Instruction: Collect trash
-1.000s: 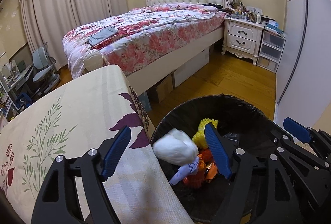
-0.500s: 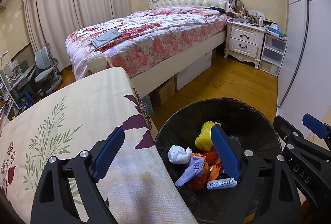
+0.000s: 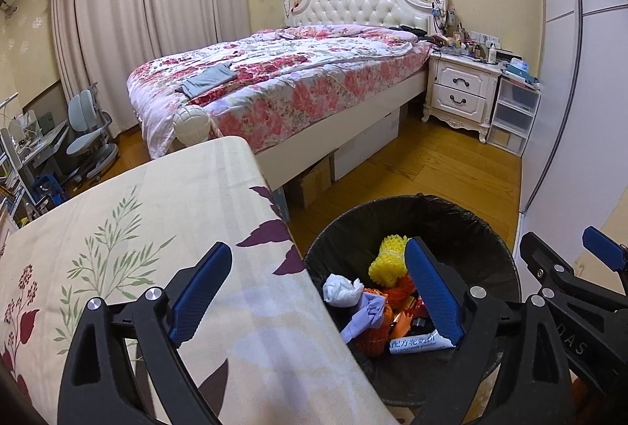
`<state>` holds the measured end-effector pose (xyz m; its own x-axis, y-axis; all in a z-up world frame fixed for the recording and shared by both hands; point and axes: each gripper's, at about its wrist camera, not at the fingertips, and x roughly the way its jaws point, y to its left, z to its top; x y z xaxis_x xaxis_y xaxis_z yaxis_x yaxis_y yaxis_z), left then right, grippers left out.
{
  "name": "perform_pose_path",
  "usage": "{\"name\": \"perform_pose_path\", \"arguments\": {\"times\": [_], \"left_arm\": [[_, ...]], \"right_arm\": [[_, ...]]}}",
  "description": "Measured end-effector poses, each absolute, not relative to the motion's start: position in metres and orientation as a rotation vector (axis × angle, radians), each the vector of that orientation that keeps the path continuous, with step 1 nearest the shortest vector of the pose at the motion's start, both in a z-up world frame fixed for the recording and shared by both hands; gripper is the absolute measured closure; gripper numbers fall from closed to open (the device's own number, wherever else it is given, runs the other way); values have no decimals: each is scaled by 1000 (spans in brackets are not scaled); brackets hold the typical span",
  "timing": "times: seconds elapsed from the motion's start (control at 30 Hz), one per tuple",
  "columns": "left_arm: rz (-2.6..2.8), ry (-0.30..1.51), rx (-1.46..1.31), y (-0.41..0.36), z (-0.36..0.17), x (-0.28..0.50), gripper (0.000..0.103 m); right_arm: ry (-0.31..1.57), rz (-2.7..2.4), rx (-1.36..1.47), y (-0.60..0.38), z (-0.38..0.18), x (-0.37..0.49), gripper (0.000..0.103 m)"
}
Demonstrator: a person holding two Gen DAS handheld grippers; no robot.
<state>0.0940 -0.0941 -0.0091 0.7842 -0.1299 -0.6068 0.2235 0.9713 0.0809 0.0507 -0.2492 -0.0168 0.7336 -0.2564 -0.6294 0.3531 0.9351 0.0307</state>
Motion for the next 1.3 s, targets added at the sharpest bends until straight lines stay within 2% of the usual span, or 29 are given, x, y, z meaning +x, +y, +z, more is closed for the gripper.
{"name": "perform_pose_path", "arguments": {"times": [0.2, 0.87, 1.3], "left_arm": [[-168, 637, 132, -72, -2, 76, 13], [-98, 613, 73, -6, 16, 10, 12], [-84, 600, 40, 9, 21, -2, 12]], "right_arm": [[657, -325, 146, -237, -9, 33, 13], [605, -237, 99, -184, 17, -20, 13], [579, -223, 71, -168, 25, -32, 13]]}}
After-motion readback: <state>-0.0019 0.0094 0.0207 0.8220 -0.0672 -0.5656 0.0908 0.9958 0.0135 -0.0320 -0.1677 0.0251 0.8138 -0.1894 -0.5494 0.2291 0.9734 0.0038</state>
